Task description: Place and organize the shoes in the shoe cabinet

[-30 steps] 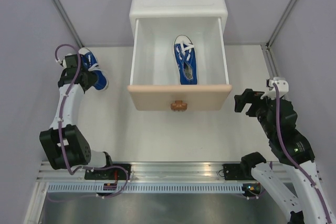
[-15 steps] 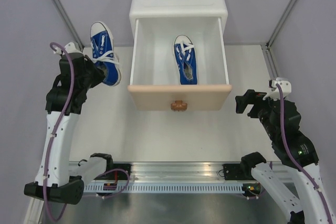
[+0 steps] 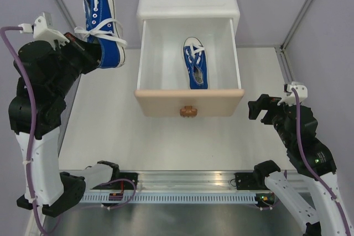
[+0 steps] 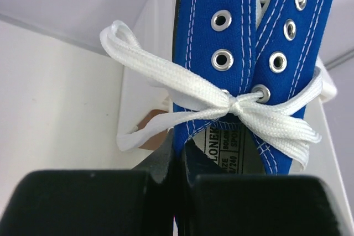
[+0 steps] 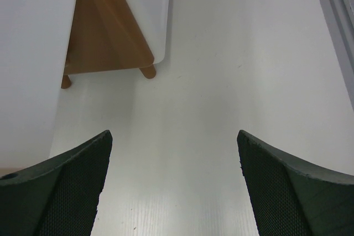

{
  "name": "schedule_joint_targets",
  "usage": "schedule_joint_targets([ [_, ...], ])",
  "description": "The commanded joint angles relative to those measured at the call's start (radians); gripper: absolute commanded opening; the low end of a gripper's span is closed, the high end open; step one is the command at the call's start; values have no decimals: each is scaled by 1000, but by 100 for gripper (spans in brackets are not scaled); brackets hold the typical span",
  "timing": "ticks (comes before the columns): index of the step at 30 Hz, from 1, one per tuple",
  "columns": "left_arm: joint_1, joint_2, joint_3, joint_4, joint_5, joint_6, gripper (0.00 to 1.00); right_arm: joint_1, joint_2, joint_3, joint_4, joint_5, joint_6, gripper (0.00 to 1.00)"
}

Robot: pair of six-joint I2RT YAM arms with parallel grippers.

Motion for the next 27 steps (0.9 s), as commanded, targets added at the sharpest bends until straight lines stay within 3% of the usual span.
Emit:
schedule_joint_targets([
  [1, -66, 55, 83, 26, 87, -47, 2, 5, 13, 40, 11, -8, 17, 97],
  [4, -140, 91, 117, 26, 70, -62, 2, 7, 13, 35, 14, -10, 21, 97],
  [7, -333, 146, 152, 28, -33, -48, 2, 5, 16, 32, 17, -19, 28, 97],
  [10, -454, 198, 181, 28, -132, -30, 2, 5, 19, 40, 13, -20, 28, 97],
  [17, -582, 227, 143, 26, -295, -7, 2, 5, 13, 35, 10, -5, 20, 97],
  [27, -655, 250, 77, -18, -352, -7, 2, 5, 13, 23, 20, -4, 15, 97],
])
